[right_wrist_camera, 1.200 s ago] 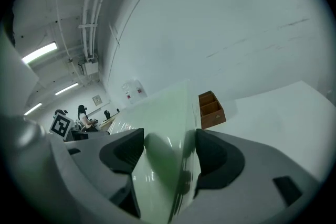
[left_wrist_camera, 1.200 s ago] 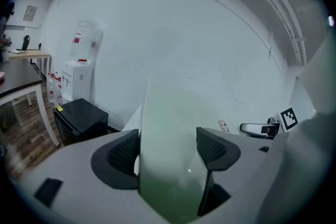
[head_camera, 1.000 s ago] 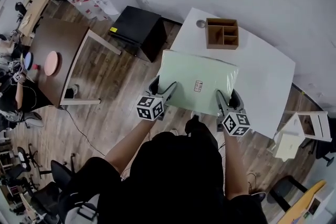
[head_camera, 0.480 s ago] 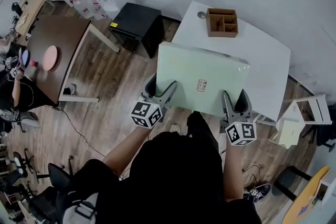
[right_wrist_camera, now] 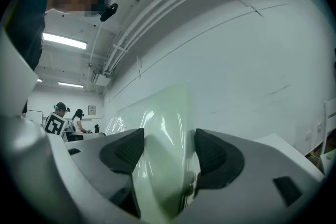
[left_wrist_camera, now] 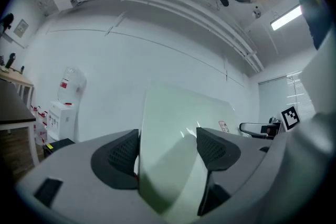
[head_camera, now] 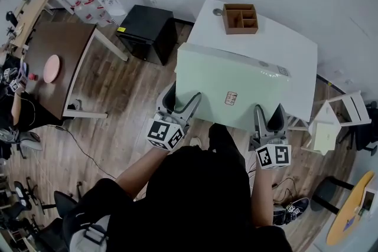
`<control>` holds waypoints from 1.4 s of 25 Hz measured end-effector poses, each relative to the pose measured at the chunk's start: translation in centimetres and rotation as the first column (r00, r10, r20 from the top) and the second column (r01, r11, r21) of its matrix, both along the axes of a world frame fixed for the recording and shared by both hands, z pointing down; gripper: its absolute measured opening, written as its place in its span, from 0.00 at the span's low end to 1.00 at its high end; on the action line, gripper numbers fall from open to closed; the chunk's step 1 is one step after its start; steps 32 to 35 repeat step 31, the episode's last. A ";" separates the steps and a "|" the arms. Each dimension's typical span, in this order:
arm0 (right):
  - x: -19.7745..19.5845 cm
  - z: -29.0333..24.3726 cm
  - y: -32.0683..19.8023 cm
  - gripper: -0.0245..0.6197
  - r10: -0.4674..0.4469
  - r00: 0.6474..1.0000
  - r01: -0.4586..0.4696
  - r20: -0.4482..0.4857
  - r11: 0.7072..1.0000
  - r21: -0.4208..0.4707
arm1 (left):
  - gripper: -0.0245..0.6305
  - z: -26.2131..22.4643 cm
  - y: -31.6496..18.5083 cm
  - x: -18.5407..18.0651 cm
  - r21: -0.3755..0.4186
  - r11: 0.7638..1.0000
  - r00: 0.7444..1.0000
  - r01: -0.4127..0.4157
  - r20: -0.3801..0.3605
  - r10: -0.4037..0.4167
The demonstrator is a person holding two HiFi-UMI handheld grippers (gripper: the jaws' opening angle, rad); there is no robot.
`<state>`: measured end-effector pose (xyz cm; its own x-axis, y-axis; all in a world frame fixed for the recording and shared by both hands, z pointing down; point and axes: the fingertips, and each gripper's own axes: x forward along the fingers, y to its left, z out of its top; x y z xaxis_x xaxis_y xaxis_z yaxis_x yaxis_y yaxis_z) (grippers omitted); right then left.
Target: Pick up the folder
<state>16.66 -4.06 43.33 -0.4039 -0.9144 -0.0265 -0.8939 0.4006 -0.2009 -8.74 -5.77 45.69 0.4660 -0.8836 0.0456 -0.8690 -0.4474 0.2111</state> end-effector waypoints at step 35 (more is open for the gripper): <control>-0.6 -1.5 3.0 0.52 0.031 0.999 -0.030 -0.039 0.999 0.023 | 0.58 -1.1 2.5 -0.4 0.022 1.000 1.000 -0.011 -0.007 0.011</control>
